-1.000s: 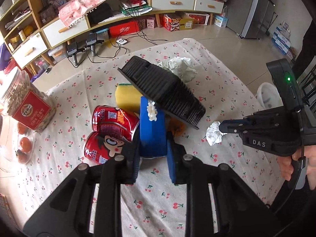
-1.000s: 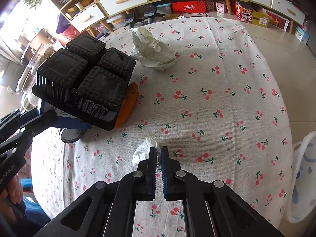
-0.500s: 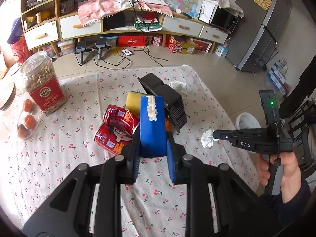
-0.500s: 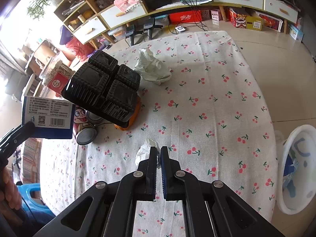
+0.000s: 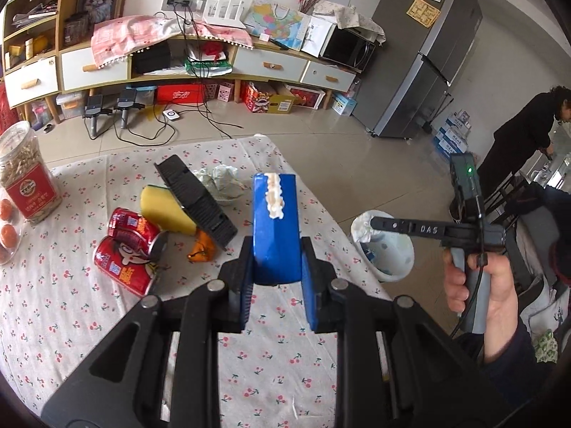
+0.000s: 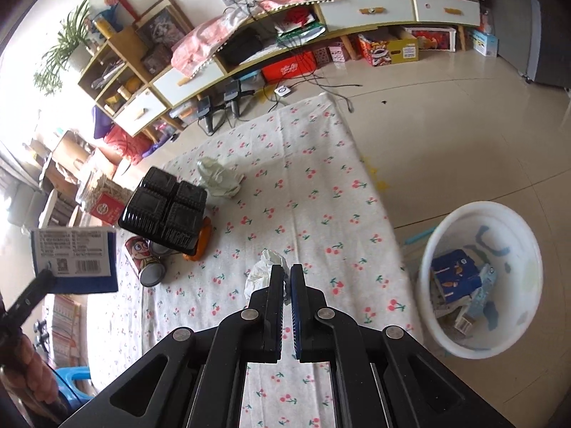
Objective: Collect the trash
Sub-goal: 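Carry both items to the bucket and release them inside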
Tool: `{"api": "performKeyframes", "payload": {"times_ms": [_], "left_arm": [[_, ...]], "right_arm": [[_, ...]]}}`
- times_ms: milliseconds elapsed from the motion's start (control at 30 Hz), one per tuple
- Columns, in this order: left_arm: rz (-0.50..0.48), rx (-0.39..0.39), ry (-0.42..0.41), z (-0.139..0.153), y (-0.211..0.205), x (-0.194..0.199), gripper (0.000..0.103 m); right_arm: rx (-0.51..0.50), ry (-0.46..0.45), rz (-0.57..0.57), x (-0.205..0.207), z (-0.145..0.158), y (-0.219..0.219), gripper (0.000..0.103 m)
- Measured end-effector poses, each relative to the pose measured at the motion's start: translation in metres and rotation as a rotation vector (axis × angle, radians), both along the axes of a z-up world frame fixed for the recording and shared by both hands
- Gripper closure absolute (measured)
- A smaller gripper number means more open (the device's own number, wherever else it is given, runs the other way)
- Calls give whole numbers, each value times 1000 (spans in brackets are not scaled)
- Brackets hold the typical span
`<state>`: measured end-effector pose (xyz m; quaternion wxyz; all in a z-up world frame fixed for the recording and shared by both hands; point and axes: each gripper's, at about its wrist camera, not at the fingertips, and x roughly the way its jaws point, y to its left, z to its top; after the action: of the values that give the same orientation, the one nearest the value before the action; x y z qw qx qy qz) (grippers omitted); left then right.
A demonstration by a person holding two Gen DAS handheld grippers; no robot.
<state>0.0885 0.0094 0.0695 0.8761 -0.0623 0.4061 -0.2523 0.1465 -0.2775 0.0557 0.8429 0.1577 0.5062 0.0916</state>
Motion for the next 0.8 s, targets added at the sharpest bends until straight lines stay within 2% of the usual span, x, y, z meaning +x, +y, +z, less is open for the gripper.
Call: {"api": "performKeyframes", "payload": {"times_ms": [133,233,367,500,567,600,633,667,800], "left_arm": [[-56,6,31,-10,-35,3,78],[-108,13,52,-16,-67,4,78],[-177,0,81,-27,-115,7,78],[-219,-9,108,-39,-160,11,78],[-239,-27,124,-45,-183,12,78],[-247,-30,130,-48,-193,13,78],[-255,-31,136,-51,-204,14,78],[-261,-34,144,-54,-214,15,78],[-277,-37,176,-69,-246,16,78]], "right_arm": [[30,-28,-123,-12,15,-60,98],[2,-24,-239,-19,16,-106,98],[-19,15,-334,-25,6,-152,98],[-16,77,-376,-21,-14,-176,95],[-32,107,-404,-20,-20,-185,75],[-35,106,-425,-22,-20,-190,72],[-27,100,-441,-25,-19,-194,64],[-11,95,-449,-28,-19,-198,60],[5,79,-438,-33,-15,-201,58]]}}
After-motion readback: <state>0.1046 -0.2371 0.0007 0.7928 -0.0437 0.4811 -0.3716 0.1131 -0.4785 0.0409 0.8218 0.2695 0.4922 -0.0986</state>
